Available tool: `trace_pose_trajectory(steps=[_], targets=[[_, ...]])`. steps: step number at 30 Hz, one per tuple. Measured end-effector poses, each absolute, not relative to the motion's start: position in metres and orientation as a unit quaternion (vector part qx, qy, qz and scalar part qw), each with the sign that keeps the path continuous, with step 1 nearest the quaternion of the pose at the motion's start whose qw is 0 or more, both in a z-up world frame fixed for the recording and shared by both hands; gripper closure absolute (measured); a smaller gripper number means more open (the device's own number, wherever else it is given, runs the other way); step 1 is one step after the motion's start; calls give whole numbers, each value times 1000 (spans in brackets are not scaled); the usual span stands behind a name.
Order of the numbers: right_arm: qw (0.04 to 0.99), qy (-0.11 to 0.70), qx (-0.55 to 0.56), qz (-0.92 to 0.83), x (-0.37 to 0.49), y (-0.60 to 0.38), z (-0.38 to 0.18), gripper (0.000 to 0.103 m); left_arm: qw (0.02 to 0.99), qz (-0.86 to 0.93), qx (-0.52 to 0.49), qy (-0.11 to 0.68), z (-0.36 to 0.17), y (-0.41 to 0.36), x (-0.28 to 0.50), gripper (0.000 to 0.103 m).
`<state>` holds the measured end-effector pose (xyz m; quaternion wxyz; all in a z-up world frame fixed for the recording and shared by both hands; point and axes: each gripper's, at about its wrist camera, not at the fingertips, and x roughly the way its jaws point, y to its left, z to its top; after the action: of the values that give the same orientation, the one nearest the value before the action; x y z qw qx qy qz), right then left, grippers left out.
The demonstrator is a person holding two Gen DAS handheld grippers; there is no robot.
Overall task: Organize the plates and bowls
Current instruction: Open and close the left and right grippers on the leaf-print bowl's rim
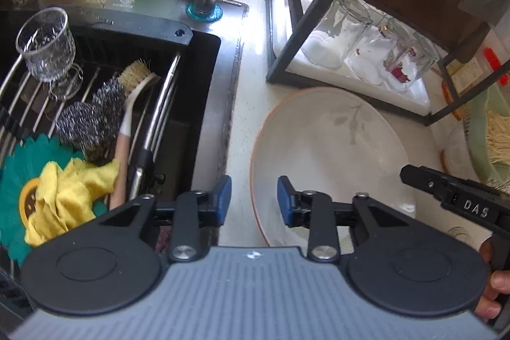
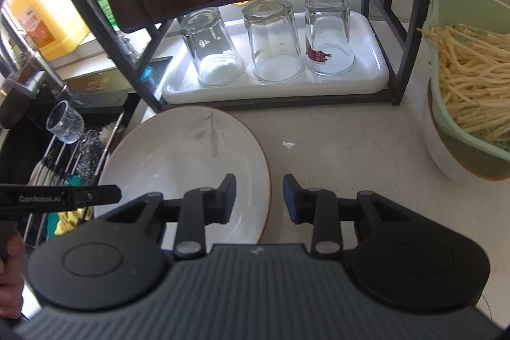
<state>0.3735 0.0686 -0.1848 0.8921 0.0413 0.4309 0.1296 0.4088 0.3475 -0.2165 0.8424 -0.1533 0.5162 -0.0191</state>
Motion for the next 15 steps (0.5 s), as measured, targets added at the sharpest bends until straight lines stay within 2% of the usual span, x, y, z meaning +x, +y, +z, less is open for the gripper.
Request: trace_pose_trajectory(steps=[1,4,8,15], targets=[[890,434,45,129,377,69,-186,72,844,-21,-145,516,-218,346,411,78],[883,448,55,128,384,71,-191,76,838,-40,-157,522,-222,346,417,83],[881,453,41,128,387,75,-197,80,826,-40,-185,532,-229,348,421,82],[872,463,64,145,391,68,-201,80,816,-36,-211,538,-230,354,423,83]])
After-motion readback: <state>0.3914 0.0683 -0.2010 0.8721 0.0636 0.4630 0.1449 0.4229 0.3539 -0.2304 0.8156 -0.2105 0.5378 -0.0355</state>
